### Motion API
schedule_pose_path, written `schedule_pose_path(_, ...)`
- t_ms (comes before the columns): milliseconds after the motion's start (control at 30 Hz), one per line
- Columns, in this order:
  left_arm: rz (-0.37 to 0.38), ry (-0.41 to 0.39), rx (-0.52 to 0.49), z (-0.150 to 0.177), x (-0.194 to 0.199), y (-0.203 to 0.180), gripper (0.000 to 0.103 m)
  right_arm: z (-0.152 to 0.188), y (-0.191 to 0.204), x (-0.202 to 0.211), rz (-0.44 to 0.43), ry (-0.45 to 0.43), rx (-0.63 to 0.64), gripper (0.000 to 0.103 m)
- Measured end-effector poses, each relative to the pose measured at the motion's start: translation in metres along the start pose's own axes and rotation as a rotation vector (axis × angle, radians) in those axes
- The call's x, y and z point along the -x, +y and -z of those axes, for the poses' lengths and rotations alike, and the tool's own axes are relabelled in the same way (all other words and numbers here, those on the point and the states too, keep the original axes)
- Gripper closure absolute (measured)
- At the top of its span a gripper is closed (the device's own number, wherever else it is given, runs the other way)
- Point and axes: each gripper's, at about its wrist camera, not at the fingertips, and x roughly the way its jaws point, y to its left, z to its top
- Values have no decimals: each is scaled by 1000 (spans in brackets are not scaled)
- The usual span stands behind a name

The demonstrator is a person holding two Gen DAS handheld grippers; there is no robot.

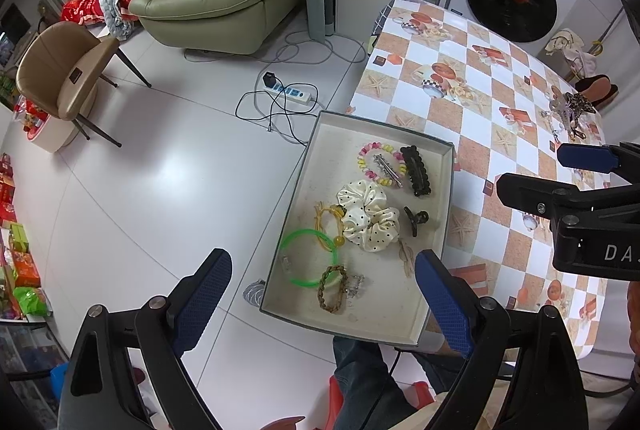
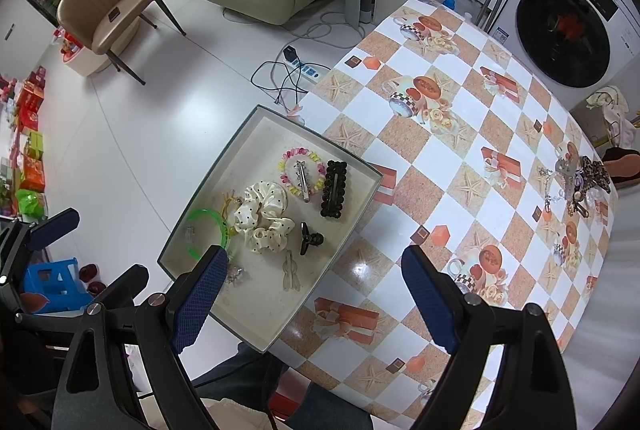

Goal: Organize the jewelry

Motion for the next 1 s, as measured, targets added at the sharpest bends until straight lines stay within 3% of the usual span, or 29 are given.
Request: schedule_pose_path(1000,-5,3,2,1,-1,-1,7,2,2,-1,-3,5,0,13)
